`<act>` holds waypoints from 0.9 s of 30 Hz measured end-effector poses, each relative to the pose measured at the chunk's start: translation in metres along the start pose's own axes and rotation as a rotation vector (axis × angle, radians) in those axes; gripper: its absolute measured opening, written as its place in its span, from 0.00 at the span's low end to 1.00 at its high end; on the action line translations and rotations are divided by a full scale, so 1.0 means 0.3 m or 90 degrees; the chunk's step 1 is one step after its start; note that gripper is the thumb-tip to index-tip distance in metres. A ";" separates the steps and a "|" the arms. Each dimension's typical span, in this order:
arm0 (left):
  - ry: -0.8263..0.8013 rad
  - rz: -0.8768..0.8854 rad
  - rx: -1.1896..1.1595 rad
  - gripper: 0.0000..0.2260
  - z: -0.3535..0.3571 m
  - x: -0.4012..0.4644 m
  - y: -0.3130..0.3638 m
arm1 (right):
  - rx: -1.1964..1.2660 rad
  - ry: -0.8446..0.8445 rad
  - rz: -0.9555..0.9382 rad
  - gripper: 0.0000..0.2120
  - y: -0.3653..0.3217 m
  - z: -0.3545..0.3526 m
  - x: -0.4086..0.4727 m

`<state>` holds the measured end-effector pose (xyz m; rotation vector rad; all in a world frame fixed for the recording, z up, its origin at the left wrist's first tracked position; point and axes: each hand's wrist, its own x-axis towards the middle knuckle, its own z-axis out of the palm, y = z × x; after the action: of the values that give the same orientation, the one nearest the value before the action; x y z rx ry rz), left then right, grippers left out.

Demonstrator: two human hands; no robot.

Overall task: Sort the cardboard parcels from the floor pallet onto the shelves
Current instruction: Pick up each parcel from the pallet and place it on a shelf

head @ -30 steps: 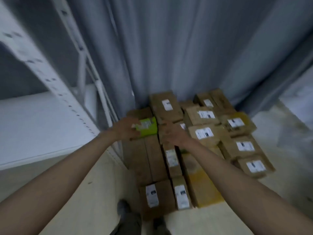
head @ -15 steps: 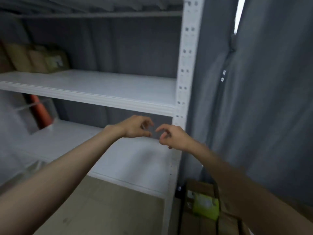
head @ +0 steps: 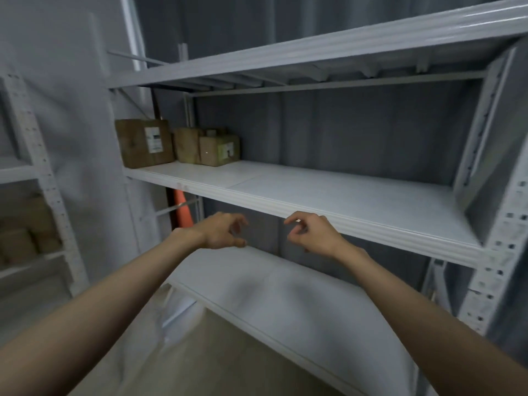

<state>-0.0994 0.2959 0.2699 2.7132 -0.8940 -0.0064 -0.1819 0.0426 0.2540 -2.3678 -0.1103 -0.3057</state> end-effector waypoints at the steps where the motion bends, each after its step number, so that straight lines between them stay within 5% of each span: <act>1: 0.001 -0.008 -0.001 0.24 -0.015 -0.007 -0.047 | 0.006 -0.003 -0.002 0.14 -0.022 0.036 0.026; 12: 0.075 -0.065 0.006 0.23 -0.120 0.031 -0.428 | -0.013 -0.039 -0.062 0.12 -0.237 0.304 0.418; 27: 0.229 -0.211 -0.006 0.21 -0.399 0.436 -1.000 | 0.039 -0.074 -0.162 0.15 -0.380 0.505 1.284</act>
<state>0.1917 0.4818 0.3153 2.6956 -0.3383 0.3921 0.2004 0.2263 0.3202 -2.3112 -0.4720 -0.2808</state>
